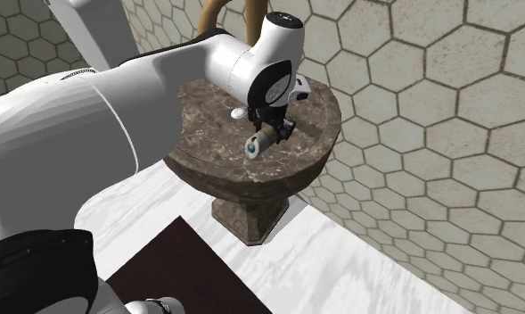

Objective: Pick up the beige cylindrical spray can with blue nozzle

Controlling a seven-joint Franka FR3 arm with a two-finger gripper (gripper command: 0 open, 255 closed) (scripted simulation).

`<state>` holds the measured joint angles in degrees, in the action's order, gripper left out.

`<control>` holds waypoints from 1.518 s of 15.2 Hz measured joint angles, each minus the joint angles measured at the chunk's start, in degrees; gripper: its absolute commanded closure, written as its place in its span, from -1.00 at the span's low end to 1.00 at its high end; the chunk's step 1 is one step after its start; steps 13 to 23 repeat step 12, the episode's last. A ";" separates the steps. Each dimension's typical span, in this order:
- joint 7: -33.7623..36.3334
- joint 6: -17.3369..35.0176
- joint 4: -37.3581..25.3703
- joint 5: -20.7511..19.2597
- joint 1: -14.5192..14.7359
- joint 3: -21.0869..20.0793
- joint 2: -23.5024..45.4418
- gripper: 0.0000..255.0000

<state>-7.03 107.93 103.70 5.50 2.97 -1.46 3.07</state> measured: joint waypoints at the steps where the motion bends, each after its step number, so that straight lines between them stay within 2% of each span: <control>1: 0.00 -0.79 -0.52 -0.01 -0.04 0.04 -0.26 1.00; 12: 0.75 -8.95 -8.76 -0.19 -0.06 0.05 -0.24 1.00; 23: 0.75 -8.95 -8.76 -0.19 -0.06 0.05 -0.24 1.00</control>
